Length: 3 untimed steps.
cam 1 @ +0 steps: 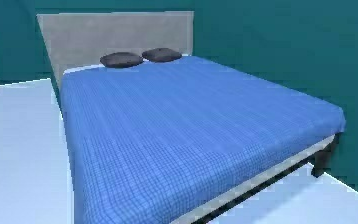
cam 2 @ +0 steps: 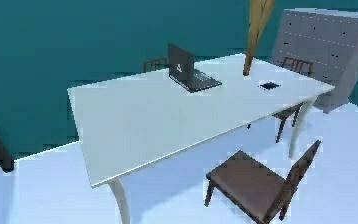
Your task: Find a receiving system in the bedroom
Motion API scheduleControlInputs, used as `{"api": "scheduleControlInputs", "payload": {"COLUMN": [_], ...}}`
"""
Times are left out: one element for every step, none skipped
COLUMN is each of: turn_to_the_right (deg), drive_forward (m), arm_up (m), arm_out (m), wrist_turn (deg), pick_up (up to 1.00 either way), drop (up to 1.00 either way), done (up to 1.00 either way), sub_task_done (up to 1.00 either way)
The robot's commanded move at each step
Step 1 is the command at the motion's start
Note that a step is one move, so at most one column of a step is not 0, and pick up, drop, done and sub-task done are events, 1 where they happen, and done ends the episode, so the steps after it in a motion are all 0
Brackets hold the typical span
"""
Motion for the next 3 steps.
{"api": "scheduleControlInputs", "payload": {"turn_to_the_right": [-45.0,-45.0,-45.0], "drive_forward": [0.0,0.0,0.0], "arm_up": [0.0,0.0,0.0], "arm_out": [0.0,0.0,0.0], "wrist_turn": [0.0,0.0,0.0], "pick_up": [0.0,0.0,0.0], "drop": [0.0,0.0,0.0], "done": [0.0,0.0,0.0], "sub_task_done": [0.0,0.0,0.0]}}
